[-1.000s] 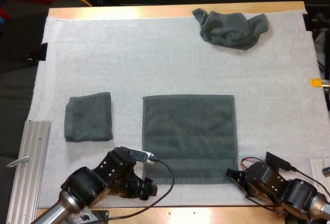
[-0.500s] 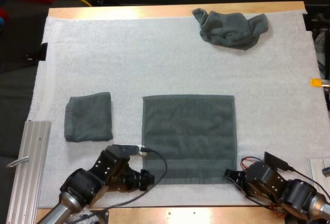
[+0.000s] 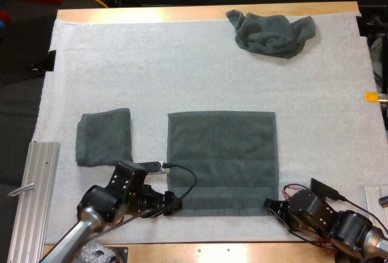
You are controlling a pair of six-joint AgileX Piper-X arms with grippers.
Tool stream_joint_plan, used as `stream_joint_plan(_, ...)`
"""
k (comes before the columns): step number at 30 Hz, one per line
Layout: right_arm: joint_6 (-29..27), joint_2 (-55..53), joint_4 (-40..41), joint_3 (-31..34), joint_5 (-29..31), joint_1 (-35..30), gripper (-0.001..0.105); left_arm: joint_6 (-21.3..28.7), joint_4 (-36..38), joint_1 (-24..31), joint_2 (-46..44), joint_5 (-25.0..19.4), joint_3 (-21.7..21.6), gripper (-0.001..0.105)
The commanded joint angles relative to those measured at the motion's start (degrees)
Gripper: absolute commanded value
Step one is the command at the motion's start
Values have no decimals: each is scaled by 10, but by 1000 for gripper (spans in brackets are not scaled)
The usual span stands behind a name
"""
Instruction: Pick towel from pile, fold and stack
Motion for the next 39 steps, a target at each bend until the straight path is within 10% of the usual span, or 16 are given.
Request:
stream_joint_plan(1, -6, 2, 5, 2, -11, -3, 1, 12, -15, 0, 15, 17, 0, 69)
stream_joint_plan(14, -6, 2, 5, 2, -11, -3, 1, 55, -53, 0, 123, 132, 0, 68)
stream_joint_plan(30, -21, 2, 4, 2, -22, -3, 1, 37, -45, 0, 120, 127, 0, 10)
stream_joint_plan(39, -85, 2, 8, -37, -31, -3, 1, 45, -12, 0, 57, 149, -13, 6)
